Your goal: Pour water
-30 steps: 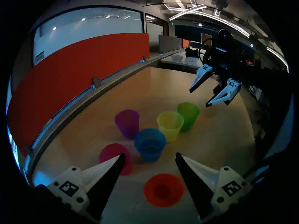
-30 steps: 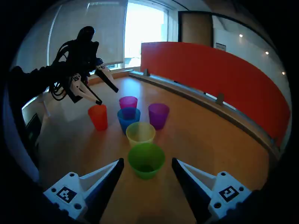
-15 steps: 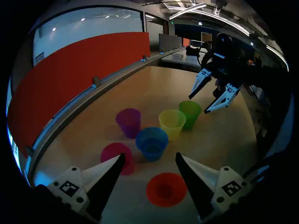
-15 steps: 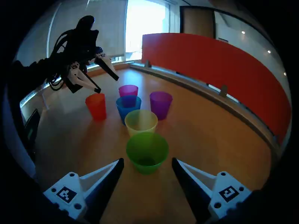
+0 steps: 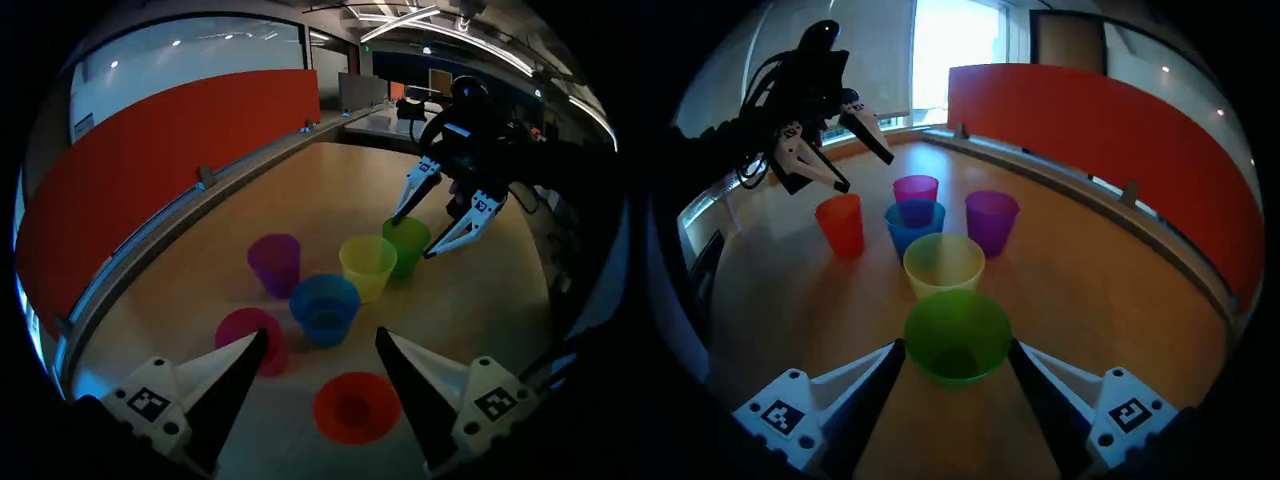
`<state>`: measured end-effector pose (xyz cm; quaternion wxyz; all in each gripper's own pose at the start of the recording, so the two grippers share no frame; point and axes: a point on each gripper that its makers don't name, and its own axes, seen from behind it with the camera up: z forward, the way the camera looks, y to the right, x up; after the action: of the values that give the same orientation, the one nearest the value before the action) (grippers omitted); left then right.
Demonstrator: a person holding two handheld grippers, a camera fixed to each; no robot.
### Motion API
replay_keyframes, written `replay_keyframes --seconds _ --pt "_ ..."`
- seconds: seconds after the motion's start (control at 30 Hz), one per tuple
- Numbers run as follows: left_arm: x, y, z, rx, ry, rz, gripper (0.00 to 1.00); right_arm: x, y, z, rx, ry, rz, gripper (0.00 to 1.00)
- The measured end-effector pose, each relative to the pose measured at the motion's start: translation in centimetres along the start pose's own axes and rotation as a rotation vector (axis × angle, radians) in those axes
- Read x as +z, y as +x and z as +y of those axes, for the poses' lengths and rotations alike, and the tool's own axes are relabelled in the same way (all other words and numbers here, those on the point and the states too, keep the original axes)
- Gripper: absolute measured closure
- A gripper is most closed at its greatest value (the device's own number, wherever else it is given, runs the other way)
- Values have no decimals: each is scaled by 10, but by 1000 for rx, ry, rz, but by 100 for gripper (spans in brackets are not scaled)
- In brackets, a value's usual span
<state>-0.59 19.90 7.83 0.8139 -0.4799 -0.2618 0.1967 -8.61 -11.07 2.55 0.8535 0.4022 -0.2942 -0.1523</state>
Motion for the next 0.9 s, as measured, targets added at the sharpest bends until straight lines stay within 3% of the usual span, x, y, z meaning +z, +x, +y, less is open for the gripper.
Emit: replay_keyframes --seconds 0.3,0.4,0.9 --pt "-1 -1 1 2 -3 -2 0 11 1 0 -4 5 3 1" --pt "-2 -1 1 5 -3 -2 0 12 1 1 -4 3 4 7" --pt "2 1 4 8 -8 -7 0 -4 16 4 3 -1 67 8"
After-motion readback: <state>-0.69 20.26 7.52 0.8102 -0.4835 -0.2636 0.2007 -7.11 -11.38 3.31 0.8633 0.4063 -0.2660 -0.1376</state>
